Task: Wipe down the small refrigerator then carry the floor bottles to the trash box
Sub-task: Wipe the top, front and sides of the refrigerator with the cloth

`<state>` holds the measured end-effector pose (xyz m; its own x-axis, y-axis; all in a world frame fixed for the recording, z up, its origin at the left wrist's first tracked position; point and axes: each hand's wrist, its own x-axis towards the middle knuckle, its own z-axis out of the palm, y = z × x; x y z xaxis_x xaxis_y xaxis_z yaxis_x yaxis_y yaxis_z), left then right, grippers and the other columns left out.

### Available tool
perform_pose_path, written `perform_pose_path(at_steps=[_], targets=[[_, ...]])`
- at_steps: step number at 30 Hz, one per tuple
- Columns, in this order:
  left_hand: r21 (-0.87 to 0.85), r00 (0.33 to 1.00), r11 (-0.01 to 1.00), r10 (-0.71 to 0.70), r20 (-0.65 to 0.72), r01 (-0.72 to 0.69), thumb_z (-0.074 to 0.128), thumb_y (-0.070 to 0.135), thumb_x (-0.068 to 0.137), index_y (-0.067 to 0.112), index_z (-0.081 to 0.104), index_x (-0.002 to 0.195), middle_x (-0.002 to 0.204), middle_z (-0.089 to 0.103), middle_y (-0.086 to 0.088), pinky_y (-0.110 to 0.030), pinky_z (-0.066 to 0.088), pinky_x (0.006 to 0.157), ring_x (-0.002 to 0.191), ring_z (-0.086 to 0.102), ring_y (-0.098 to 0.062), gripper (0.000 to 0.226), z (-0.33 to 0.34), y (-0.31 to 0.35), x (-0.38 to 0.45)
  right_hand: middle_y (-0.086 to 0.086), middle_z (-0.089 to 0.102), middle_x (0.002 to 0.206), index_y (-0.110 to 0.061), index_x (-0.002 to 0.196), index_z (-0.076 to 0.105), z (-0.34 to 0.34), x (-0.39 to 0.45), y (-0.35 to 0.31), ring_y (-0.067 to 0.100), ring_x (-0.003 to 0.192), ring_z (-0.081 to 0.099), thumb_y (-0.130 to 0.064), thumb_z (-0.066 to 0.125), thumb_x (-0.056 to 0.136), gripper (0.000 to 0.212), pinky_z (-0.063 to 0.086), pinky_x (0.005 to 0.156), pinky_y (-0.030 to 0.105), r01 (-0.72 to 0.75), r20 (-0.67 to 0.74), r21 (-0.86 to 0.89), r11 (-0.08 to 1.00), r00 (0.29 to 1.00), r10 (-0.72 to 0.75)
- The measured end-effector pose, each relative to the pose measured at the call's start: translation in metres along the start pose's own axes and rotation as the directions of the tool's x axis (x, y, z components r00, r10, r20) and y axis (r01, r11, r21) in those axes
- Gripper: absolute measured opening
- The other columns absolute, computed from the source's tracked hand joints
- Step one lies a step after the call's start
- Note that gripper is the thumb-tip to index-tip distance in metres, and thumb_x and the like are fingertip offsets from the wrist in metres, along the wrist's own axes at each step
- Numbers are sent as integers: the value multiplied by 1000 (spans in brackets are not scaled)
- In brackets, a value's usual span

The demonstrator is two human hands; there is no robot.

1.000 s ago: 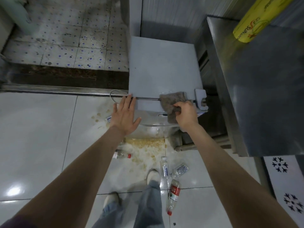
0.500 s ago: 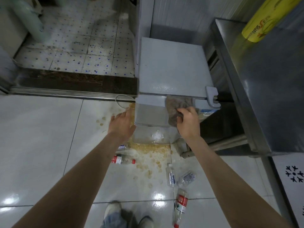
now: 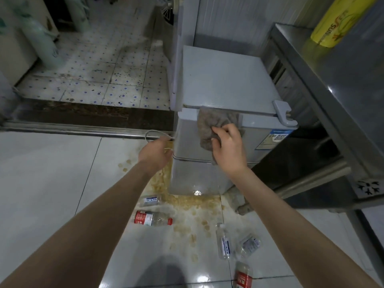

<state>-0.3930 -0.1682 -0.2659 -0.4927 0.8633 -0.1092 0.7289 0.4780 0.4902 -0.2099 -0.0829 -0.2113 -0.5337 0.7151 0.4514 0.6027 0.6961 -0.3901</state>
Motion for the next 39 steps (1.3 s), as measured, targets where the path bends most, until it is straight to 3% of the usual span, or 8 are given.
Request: perform_pose_path(at_steps=[3, 8, 12, 15, 23, 28, 33, 39], targets=[[-25, 998, 999, 18, -57, -19, 52, 34, 91, 24, 48, 129, 120, 64, -3, -38, 50, 88, 107, 60, -27, 39, 9, -9, 4, 20, 56, 95, 4, 109, 65, 12, -1, 2, 34, 86, 58, -1, 62, 81, 29, 51, 78, 37, 60, -57, 7, 998, 997, -59], [-4, 978, 988, 149, -145, -152, 50, 41, 90, 25, 52, 124, 113, 67, 2, -33, 50, 81, 103, 62, -25, 37, 27, -20, 8, 19, 56, 88, 3, 105, 67, 25, -4, 15, 34, 79, 58, 0, 64, 76, 29, 51, 73, 36, 161, -168, -7, 987, 973, -160], [-77, 961, 977, 178, -214, -199, 49, 48, 87, 25, 54, 114, 107, 69, 3, -40, 53, 82, 100, 64, -24, 35, 36, -21, 11, 18, 57, 86, 3, 106, 67, 31, -11, 24, 32, 77, 57, 4, 68, 75, 31, 50, 70, 35, 218, -208, -28, 976, 953, -219], [-63, 938, 969, 212, -274, -237, 50, 45, 89, 23, 52, 119, 107, 70, 1, -39, 53, 81, 99, 64, -27, 38, 42, -22, 17, 18, 57, 86, 2, 105, 68, 37, -15, 33, 31, 76, 58, 4, 69, 74, 31, 50, 70, 34, 267, -250, -56, 962, 929, -273], [-110, 883, 953, 212, -418, -281, 51, 42, 91, 21, 55, 117, 102, 71, -1, -34, 53, 78, 96, 65, -25, 34, 62, -20, 28, 16, 58, 91, -2, 106, 68, 56, -18, 50, 32, 82, 60, 1, 67, 76, 30, 52, 72, 38, 249, -338, -51, 967, 907, -251], [-133, 898, 954, 196, -395, -267, 51, 42, 90, 21, 54, 116, 102, 70, -3, -34, 52, 79, 94, 64, -25, 33, 70, -23, 32, 17, 56, 100, -9, 117, 62, 63, -15, 45, 35, 97, 54, -5, 66, 77, 40, 48, 82, 39, 203, -348, -36, 979, 915, -203], [-117, 918, 961, 197, -345, -250, 53, 40, 91, 19, 55, 114, 106, 68, -3, -31, 49, 77, 96, 63, -24, 32, 64, -21, 37, 16, 52, 98, -10, 118, 62, 74, -15, 47, 33, 88, 53, -5, 70, 73, 46, 48, 69, 34, 204, -398, -103, 974, 888, -228], [-155, 939, 961, 176, -297, -229, 58, 41, 87, 19, 57, 105, 102, 68, -5, -38, 52, 83, 97, 61, -26, 28, 61, -25, 46, 16, 57, 93, -9, 108, 68, 92, -20, 67, 22, 87, 41, -4, 66, 71, 38, 52, 65, 33, 262, -402, -236, 936, 850, -339]])
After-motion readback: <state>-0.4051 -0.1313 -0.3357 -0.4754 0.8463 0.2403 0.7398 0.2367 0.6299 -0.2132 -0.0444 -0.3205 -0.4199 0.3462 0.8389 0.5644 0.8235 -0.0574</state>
